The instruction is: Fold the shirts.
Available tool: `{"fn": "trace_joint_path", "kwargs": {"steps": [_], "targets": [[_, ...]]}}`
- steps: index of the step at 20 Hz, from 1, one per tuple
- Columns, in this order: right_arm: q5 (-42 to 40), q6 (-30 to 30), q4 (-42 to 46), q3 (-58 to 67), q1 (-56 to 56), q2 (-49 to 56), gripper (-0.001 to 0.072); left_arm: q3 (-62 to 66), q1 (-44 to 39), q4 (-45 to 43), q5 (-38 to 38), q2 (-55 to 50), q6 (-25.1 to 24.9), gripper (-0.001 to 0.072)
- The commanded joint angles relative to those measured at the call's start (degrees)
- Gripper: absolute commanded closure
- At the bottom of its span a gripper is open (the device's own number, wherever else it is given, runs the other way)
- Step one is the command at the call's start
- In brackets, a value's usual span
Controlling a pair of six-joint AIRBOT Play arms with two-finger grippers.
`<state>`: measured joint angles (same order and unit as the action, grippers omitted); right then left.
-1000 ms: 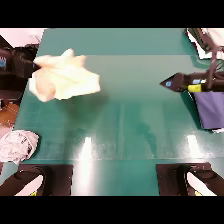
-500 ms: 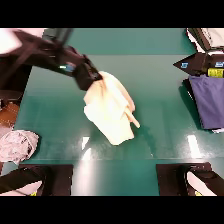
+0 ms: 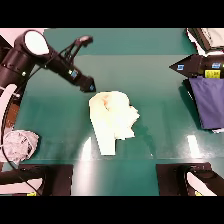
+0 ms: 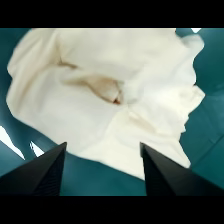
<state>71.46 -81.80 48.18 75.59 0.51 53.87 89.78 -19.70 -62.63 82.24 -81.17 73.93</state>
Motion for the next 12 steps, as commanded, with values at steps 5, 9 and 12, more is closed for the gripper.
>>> {"fn": "trace_joint_path", "kwargs": {"steps": [5, 9, 12], "targets": [[0.07, 0.02, 0.02, 0.07, -0.04, 0.09, 0.0691, -43.45, 1.88, 13.94, -13.84, 15.72, 2.54, 0.0159], [0.07, 0.02, 0.02, 0.07, -0.04, 0.09, 0.0691, -55.95, 0.42, 23.56, -22.62, 16.76, 0.33, 0.0160], [0.09, 0.02, 0.02, 0.07, -0.04, 0.09, 0.0691, -58.05, -5.42, 25.14, -29.11, 16.28, -0.85, 0.0160]]}}
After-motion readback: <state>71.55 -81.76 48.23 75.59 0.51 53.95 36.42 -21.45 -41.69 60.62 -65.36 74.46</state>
